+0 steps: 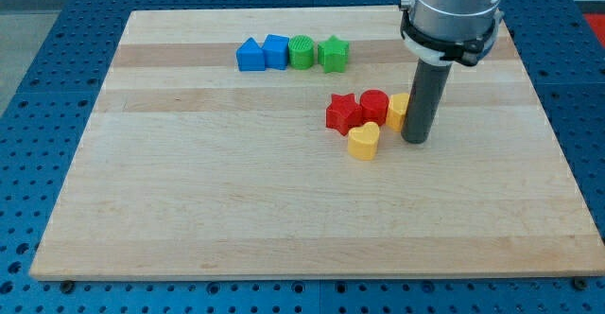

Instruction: Move the heart at the bottom left side of red star

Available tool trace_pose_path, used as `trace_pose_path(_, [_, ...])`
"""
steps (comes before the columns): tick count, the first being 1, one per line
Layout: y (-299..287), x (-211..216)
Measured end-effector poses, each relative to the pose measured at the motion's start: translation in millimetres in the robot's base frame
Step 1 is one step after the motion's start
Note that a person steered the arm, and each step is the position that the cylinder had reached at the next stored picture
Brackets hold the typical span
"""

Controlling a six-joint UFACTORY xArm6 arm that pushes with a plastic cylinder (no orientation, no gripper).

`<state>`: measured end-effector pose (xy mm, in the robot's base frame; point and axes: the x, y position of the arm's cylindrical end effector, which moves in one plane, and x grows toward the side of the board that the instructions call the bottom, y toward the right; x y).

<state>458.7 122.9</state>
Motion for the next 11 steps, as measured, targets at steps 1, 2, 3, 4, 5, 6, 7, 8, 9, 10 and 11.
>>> trace_pose_path(1, [-3, 22])
trace_pose_path(2, [-18, 30])
trace_pose_path(3, [-24, 22])
trace_pose_path(4, [-27, 10])
trace_pose_path(5, [-46, 10])
trace_pose_path(6, [-67, 13])
trace_pose_path(7, [-70, 18])
trace_pose_path(8, [-82, 18])
trace_pose_path(9, [-93, 21])
trace_pose_path(10, [-93, 37])
trace_pose_path(11, [-101, 38])
